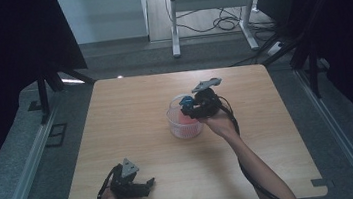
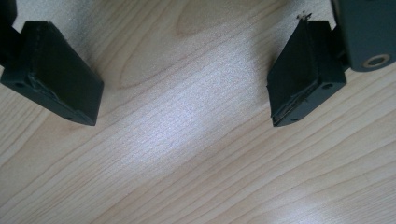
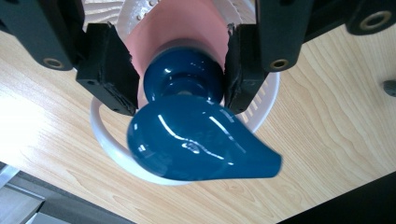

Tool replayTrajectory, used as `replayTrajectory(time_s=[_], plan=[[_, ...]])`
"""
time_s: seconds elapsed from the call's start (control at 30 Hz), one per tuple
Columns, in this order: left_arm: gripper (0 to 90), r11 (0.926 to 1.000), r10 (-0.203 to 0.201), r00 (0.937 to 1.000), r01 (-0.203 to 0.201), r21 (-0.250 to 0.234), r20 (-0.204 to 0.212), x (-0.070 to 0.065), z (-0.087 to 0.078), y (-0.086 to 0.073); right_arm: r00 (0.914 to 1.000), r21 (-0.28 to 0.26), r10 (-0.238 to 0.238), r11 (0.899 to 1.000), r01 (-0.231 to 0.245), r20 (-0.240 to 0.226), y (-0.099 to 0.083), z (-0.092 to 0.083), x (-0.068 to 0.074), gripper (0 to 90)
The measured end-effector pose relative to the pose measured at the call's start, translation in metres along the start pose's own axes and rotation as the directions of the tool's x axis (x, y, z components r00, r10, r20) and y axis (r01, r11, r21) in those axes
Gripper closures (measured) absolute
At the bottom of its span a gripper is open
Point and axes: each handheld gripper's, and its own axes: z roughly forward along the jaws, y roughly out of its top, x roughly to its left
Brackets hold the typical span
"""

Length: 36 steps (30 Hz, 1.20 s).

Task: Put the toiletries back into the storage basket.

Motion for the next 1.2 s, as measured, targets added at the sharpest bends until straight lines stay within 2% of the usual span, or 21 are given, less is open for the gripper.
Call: replayTrajectory(time_s=[0.23, 0.77, 1.03, 1.2], plan=[[10.3, 1.0, -0.002, 1.0, 0.002, -0.002, 0.001, 0.0, 0.0, 0.0, 1.0, -0.014, -0.004, 1.0, 0.004, -0.001, 0.002, -0.004, 0.001, 38.8], [10.3, 1.0, 0.0, 1.0, 0.0, 0.001, 0.0, 0.0, 0.0, 0.0, 0.9998, -0.02, -0.017, 1.0, 0.017, -0.008, 0.006, -0.015, 0.005, 16.5], [10.3, 1.0, 0.0, 1.0, 0.0, 0.0, 0.0, 0.0, 0.0, 0.0, 0.9997, -0.012, -0.009, 1.0, 0.009, -0.025, 0.004, -0.018, 0.008, 11.2], [10.3, 1.0, 0.0, 1.0, 0.0, 0.0, 0.0, 0.0, 0.0, 0.0, 0.9997, -0.013, -0.013, 1.0, 0.013, -0.019, 0.002, -0.02, 0.01, 5.4]])
